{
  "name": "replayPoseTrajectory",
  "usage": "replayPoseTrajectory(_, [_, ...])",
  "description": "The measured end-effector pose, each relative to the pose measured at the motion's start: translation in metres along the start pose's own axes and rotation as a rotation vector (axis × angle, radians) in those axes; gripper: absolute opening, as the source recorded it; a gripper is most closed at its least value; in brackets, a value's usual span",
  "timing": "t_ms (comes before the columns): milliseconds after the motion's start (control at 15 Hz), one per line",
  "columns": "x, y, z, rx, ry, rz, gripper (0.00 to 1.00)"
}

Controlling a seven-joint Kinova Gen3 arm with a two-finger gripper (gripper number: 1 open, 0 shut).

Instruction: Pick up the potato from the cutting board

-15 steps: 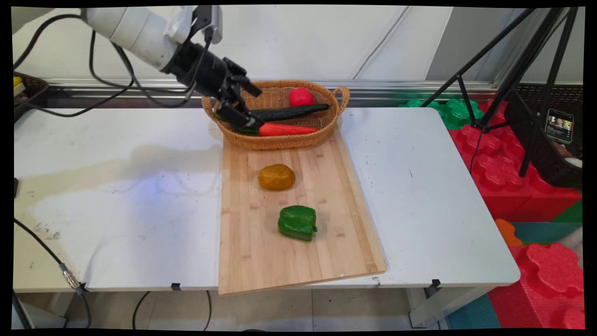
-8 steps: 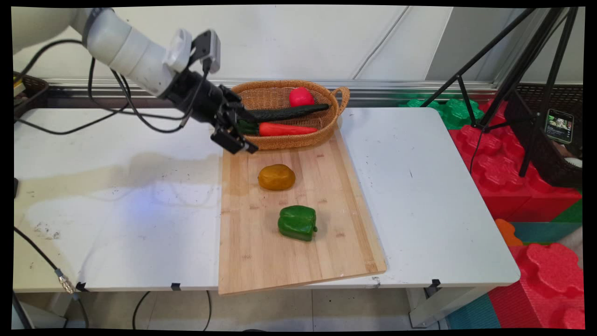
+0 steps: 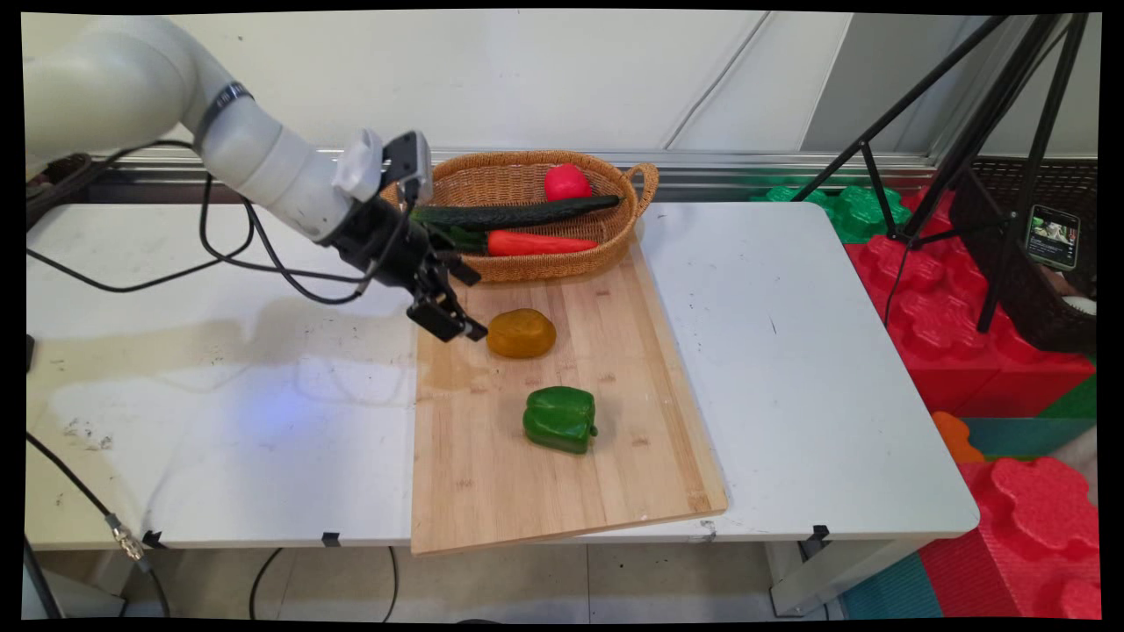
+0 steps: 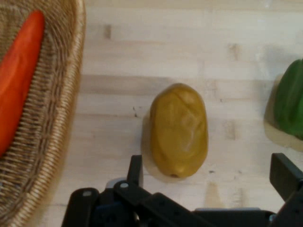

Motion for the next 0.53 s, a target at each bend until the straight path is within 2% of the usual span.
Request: replayPoseTrajectory(533, [-0.01, -0.002, 0.043, 0.002, -0.004, -0.09, 1.0])
